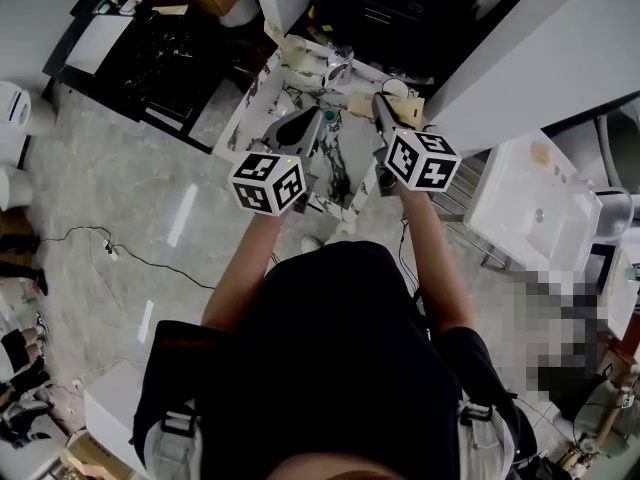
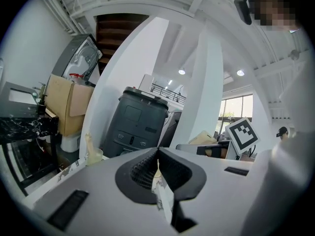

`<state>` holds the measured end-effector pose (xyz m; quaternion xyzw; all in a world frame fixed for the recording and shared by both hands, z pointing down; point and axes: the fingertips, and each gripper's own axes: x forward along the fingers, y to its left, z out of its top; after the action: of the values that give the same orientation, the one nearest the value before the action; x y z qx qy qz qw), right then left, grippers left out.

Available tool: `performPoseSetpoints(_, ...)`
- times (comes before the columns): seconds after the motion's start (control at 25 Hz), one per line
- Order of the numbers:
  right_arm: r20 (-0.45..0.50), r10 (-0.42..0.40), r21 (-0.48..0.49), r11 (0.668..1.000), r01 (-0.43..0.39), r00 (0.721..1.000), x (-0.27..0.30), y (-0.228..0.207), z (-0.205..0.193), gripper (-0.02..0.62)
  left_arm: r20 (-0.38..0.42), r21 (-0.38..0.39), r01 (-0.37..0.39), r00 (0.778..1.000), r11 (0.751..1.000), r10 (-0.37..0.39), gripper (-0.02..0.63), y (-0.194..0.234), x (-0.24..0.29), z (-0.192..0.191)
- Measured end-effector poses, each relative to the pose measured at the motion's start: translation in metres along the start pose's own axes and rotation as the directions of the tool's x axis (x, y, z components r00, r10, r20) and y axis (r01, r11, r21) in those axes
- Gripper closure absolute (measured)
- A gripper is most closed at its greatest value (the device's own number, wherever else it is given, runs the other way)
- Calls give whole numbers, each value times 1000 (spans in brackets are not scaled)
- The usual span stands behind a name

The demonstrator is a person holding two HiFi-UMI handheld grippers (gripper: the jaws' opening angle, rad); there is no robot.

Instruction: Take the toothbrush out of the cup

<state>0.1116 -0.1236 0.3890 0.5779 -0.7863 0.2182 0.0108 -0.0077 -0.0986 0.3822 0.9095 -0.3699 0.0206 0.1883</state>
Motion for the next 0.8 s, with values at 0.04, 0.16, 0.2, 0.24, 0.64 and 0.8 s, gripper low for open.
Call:
performPoseSetpoints(0.04, 0, 3, 3, 1000, -3, 1000, 2, -3, 2, 528, -3, 0, -2, 1000, 1000, 2, 589, 0, 4, 0)
performPoseSetpoints(0.16, 1, 14, 12, 1000, -14, 1000, 9, -11, 6, 528, -10, 0, -8, 1000, 1000, 8, 589, 1, 16, 0)
performPoseSetpoints(0.2, 2, 18, 14, 1000, -18, 1000, 11, -13, 7, 528, -12, 0, -10, 1000, 1000, 10, 589, 1, 19, 0)
performPoseSetpoints(0.24, 2, 21, 16, 1000, -21, 1000, 13, -15, 7, 528, -13, 2, -11, 1000, 1000, 11, 589, 1, 22, 0)
performPoseSetpoints(0.64, 11, 36, 33, 999, -36, 999, 22, -36, 19, 528, -18, 16, -24, 1000, 1000, 25, 589, -5, 45, 6)
performPoseSetpoints(0.8, 9, 57, 42, 997, -57, 998, 24, -45, 20, 528, -16, 21, -40, 999, 999, 40, 589, -8, 53, 6)
